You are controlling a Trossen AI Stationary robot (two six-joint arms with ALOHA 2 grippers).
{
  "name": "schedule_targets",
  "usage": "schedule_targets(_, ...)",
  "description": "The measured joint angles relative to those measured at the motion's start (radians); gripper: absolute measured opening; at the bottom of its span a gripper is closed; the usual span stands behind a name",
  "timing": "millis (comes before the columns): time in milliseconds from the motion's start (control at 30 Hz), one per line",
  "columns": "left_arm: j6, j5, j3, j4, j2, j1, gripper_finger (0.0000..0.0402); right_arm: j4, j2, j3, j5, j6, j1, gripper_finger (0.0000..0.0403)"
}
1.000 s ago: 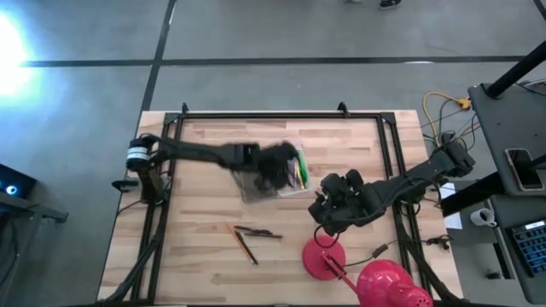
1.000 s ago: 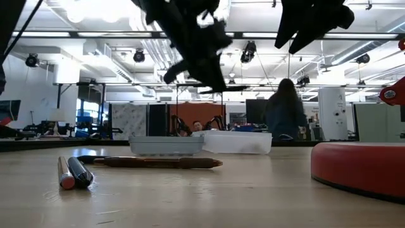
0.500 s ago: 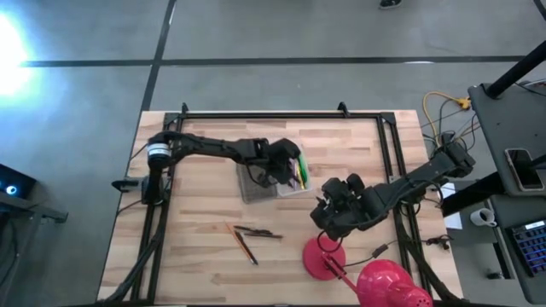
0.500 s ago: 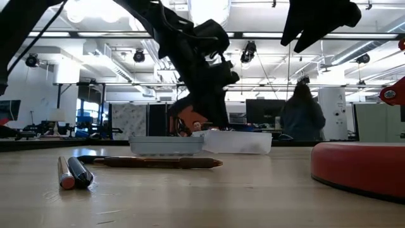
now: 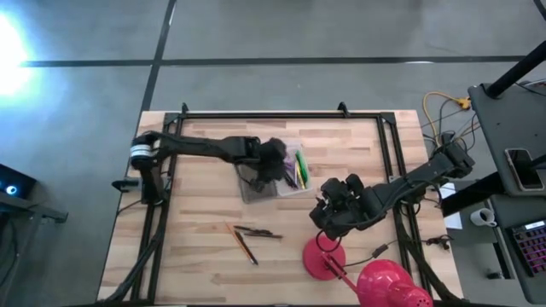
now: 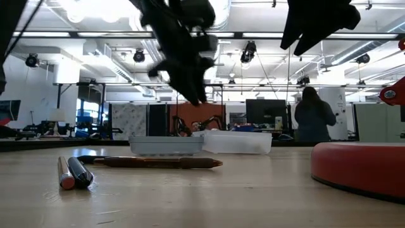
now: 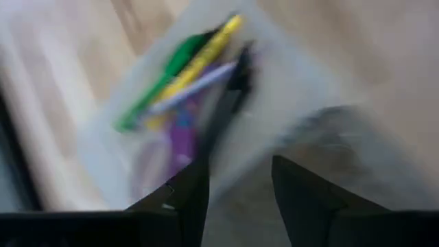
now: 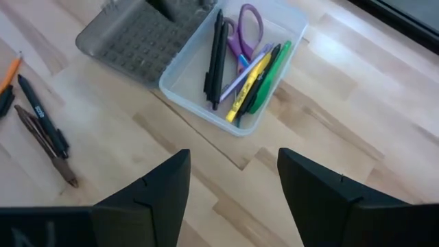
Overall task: Pick & place school supplies into a supply box
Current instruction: Put the orange pencil into the black supply box
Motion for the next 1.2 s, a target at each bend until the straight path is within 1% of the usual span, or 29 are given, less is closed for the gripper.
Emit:
schedule_targets(67,-0.114,0.03,-0.026,-0.077,-0.059,-0.044,0.0143,0.003,0.001,-0.003,0.0,0.0,-0.005,0.0209)
schedule_targets(133,-0.158,0.042,-0.088,-0.091,-0.117,-0.108,0.0143,0.012,0.005,-0.007,0.0,-0.001,-0.012,0.0209)
schedule_targets(200,-0.184,0.045,-0.166,-0.038,-0.173,-0.18,0.0143,0.042,0.008,-0.021,-0.004,-0.034,-0.021,0.0209)
schedule_targets(267,-0.231,0.048,-0.253,0.026,-0.23,-0.252,0.0143,0.12,0.011,-0.038,-0.005,-0.097,-0.031,0.0209)
schedule_targets(367,-0.363,0.044,-0.381,0.098,-0.3,-0.35,0.0143,0.231,0.011,-0.062,-0.01,-0.187,-0.04,0.0209)
schedule_targets(467,-0.475,0.039,-0.49,0.118,-0.366,-0.439,0.0143,0.323,0.015,-0.076,-0.025,-0.249,-0.052,0.0209)
schedule_targets(600,-0.487,0.038,-0.602,0.124,-0.416,-0.535,0.0143,0.376,0.03,-0.078,-0.033,-0.325,-0.068,0.0209)
schedule_targets(667,-0.487,0.038,-0.642,0.127,-0.418,-0.556,0.0143,0.375,0.035,-0.079,-0.048,-0.35,-0.077,0.0209)
schedule_targets(800,-0.509,0.018,-0.706,0.153,-0.415,-0.552,0.0143,0.395,0.051,-0.079,-0.096,-0.367,-0.096,0.021)
schedule_targets(933,-0.512,-0.015,-0.729,0.199,-0.411,-0.534,0.0143,0.42,0.073,-0.078,-0.112,-0.35,-0.097,0.021)
schedule_targets(1033,-0.513,-0.008,-0.737,0.214,-0.39,-0.531,0.0143,0.425,0.09,-0.074,-0.136,-0.33,-0.095,0.021)
schedule_targets(1200,-0.495,0.04,-0.742,0.258,-0.326,-0.531,0.0143,0.451,0.111,-0.074,-0.144,-0.322,-0.097,0.021)
